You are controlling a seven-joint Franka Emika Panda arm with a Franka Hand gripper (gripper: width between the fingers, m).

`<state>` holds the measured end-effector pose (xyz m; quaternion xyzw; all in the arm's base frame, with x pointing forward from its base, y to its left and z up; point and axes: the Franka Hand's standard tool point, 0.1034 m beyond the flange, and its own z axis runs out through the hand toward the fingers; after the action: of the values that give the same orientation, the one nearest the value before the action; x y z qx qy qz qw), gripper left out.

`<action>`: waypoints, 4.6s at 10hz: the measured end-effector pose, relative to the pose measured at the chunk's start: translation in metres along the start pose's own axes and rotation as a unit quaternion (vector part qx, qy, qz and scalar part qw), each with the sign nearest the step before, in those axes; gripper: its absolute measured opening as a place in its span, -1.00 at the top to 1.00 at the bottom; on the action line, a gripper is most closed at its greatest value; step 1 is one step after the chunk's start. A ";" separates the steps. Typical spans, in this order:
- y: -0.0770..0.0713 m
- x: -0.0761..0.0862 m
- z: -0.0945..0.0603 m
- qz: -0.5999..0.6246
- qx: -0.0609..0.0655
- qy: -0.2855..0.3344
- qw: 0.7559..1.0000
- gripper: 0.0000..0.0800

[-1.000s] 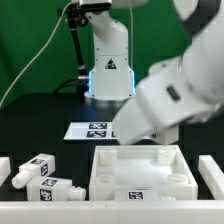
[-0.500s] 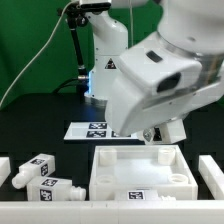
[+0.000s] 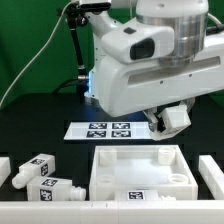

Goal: Assemble one leg

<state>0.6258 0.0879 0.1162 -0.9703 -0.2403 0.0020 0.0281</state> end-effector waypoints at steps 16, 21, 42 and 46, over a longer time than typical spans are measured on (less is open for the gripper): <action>-0.019 0.024 0.019 0.041 -0.060 0.318 0.945 0.31; -0.013 0.019 0.023 0.041 -0.061 0.313 0.947 0.31; -0.031 0.008 0.060 0.038 -0.044 0.292 0.955 -0.59; -0.031 0.015 0.015 0.032 -0.042 0.276 0.960 -0.62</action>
Offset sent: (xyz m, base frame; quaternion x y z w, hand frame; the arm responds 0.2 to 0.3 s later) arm 0.0000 0.0000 0.0000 0.0000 0.1938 0.0000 0.9810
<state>0.6243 0.1231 0.1027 -0.9405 -0.1919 -0.2755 0.0526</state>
